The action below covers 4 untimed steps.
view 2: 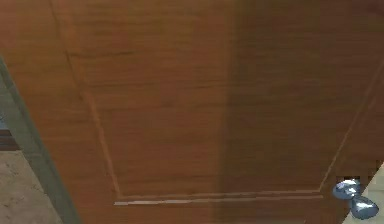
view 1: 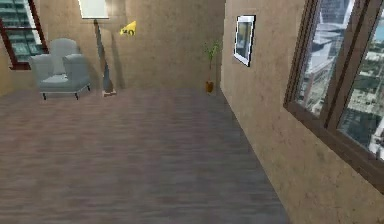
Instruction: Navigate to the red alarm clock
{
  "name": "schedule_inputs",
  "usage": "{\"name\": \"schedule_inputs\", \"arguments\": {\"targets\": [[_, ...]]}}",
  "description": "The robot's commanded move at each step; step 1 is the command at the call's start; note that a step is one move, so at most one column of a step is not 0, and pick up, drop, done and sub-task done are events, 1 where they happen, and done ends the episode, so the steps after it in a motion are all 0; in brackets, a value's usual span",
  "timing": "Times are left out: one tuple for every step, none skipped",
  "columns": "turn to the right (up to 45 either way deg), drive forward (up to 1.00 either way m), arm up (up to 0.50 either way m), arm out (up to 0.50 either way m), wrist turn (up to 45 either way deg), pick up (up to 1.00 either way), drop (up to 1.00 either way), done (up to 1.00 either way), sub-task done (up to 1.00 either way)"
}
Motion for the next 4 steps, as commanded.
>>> {"name": "schedule_inputs", "arguments": {"targets": [[0.0,0.30,0.00,0.00,0.0,0.00,0.00,0.00,0.00],[-45.0,0.00,0.00,0.00,0.0,0.00,0.00,0.00,0.00],[-6.0,0.00,0.00,0.00,0.0,0.00,0.00,0.00,0.00],[0.0,0.45,0.00,0.00,0.0,0.00,0.00,0.00,0.00]]}}
